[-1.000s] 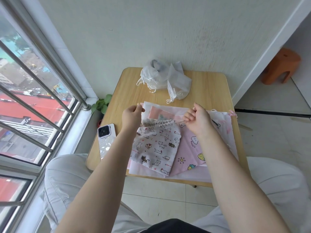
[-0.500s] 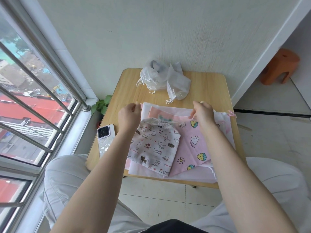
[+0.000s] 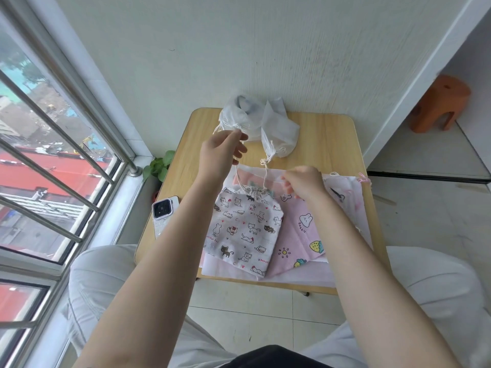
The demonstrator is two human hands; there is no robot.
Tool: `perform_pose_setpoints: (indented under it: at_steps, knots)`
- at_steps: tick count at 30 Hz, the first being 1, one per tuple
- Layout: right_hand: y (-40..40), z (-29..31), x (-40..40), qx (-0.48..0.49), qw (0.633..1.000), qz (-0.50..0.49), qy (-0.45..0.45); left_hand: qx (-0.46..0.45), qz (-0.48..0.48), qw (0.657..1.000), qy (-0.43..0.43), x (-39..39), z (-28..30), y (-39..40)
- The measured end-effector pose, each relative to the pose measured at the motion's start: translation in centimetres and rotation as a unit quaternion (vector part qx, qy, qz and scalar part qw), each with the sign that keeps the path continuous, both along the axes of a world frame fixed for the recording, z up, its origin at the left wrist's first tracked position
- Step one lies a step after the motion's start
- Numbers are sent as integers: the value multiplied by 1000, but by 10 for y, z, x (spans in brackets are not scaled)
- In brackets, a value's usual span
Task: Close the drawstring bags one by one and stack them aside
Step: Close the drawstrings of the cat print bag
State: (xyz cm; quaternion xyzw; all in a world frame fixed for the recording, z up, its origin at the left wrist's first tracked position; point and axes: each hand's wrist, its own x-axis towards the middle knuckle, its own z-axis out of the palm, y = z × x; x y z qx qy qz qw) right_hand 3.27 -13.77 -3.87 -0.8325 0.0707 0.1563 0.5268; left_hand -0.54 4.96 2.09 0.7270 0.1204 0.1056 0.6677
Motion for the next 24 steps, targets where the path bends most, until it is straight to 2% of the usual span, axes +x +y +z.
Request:
perform_pose_setpoints:
  at_steps: [4,7,8,10,11,13,15,19,24]
  knots:
    - [8,-8,-14,-116,986,107,49,46,-90,994,46,6,-14,-2]
    - [20,-15,-17,-105,987,111,52,162,-30,981,102,5,-36,-1]
    - [24,-17,-16,-94,988,112,54,219,-5,967,130,5,-44,3]
    - [29,-22,-15,-83,989,112,53,340,3,917,207,1,-57,11]
    - [30,-22,-16,-67,990,112,55,383,-12,890,248,-2,-63,14]
    - [33,-22,-18,-28,991,108,69,425,-16,856,294,-9,-71,17]
    - [35,-20,-21,-10,991,114,72,434,-16,846,310,-12,-75,16]
    - [40,-21,-24,-16,990,129,53,422,-43,851,309,-14,-75,10]
    - [39,-21,-25,5,993,113,39,362,-55,879,305,-16,-73,10]
